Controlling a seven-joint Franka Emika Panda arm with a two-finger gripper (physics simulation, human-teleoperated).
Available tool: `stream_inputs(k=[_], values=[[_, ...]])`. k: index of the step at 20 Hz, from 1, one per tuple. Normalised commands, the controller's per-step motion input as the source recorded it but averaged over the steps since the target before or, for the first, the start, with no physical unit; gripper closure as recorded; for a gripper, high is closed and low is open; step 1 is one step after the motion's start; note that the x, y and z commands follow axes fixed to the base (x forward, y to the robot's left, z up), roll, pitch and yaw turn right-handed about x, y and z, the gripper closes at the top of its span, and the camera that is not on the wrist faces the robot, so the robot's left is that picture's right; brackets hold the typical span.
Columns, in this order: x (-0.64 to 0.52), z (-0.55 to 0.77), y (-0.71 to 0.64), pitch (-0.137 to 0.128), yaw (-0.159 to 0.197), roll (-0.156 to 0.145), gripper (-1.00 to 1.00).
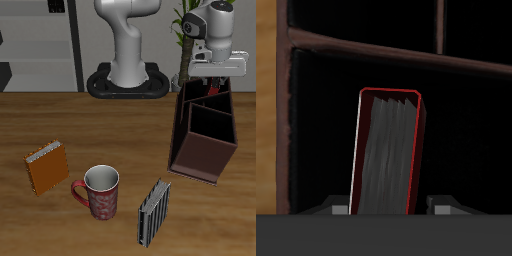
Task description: Place the red book into the left desk caddy's left compartment
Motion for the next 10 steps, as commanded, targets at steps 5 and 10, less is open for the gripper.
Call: stream_inputs(k=[5,10], values=[[-0.05,0.19,-0.12,-0.02,0.001,-0.014,-1.0],[-0.02,0.21,-0.22,-0.025,0.023,-0.026,-1.0]])
